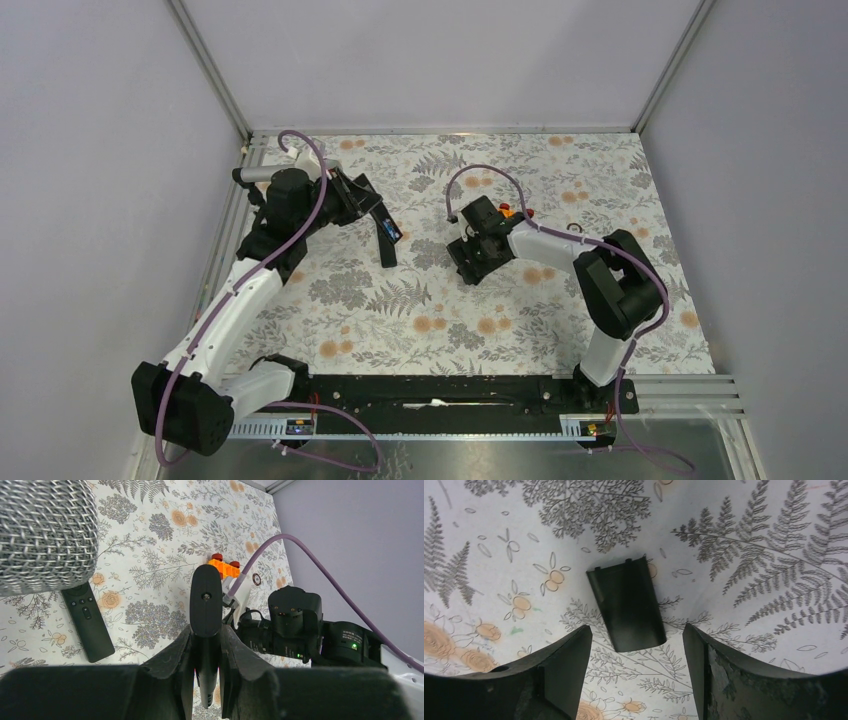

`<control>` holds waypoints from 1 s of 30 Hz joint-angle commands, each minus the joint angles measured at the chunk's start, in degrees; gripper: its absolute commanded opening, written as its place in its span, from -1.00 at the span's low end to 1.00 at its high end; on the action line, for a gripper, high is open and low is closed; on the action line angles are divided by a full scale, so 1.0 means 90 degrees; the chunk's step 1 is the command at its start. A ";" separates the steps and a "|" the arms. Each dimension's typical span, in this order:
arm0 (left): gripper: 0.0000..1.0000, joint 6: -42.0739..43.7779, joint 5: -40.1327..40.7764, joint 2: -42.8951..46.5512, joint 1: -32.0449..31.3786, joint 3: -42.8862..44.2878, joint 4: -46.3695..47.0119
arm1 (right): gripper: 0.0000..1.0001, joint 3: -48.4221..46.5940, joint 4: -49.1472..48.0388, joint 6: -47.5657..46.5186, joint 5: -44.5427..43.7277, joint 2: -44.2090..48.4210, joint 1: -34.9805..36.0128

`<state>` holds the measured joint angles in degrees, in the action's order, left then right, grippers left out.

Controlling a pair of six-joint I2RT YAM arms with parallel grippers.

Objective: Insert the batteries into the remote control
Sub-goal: Pick up the battery cover at the center of the board.

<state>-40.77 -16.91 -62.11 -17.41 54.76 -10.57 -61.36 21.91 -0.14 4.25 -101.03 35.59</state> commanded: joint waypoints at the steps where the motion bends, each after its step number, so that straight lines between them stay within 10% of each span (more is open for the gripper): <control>1: -1.00 0.0028 -0.0168 -0.0004 0.0076 0.0058 0.0492 | 0.48 -0.0391 0.0301 -0.0136 -0.0628 -0.0172 0.0015; 16: -1.00 0.0018 -0.0307 -0.0245 0.0157 0.0140 0.0591 | -0.13 -0.0654 0.0699 -0.0289 -0.0361 -0.0658 0.0314; 30: -1.00 -0.0221 -0.0575 -0.0739 0.0118 -0.0211 0.1126 | -0.25 -0.0072 -0.0005 0.0733 -0.0862 0.0671 0.0315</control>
<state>-41.15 -19.57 -67.13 -16.32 53.87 -6.81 -63.22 23.51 2.37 -1.67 -102.24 37.98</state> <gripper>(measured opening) 0.196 0.502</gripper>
